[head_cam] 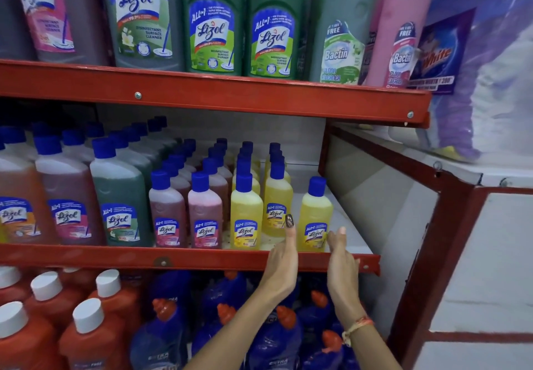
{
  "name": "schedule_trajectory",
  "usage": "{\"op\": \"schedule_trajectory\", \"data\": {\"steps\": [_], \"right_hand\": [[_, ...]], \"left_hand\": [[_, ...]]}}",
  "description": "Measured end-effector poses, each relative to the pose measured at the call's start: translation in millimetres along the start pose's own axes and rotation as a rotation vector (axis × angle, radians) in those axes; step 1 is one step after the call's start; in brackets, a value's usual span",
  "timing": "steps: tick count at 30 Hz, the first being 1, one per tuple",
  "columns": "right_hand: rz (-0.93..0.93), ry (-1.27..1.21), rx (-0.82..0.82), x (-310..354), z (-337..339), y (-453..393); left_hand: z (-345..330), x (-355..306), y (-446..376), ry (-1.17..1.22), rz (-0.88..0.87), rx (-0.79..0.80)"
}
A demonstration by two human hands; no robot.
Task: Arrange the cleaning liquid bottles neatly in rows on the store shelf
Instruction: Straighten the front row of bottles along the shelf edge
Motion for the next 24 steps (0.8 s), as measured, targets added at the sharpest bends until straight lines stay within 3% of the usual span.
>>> {"op": "schedule_trajectory", "data": {"steps": [12,24], "right_hand": [[0.069,0.184,0.027,12.3,-27.1,13.7],[0.146,0.183,0.038,23.8,-38.0,17.0]], "left_hand": [[42.2,-5.0,9.3,-0.07,-0.019,-0.148],[50.5,-10.3,6.6,-0.195,-0.048,-0.152]]}}
Point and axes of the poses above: each hand's wrist, its own y-axis away from the middle knuckle, its own z-axis out of the back of the hand, x = y × z, the point moved 10 cm from there along -y, towards the middle knuckle, and after that the axes turned 5 degrees about y, right-handed, at the moved point
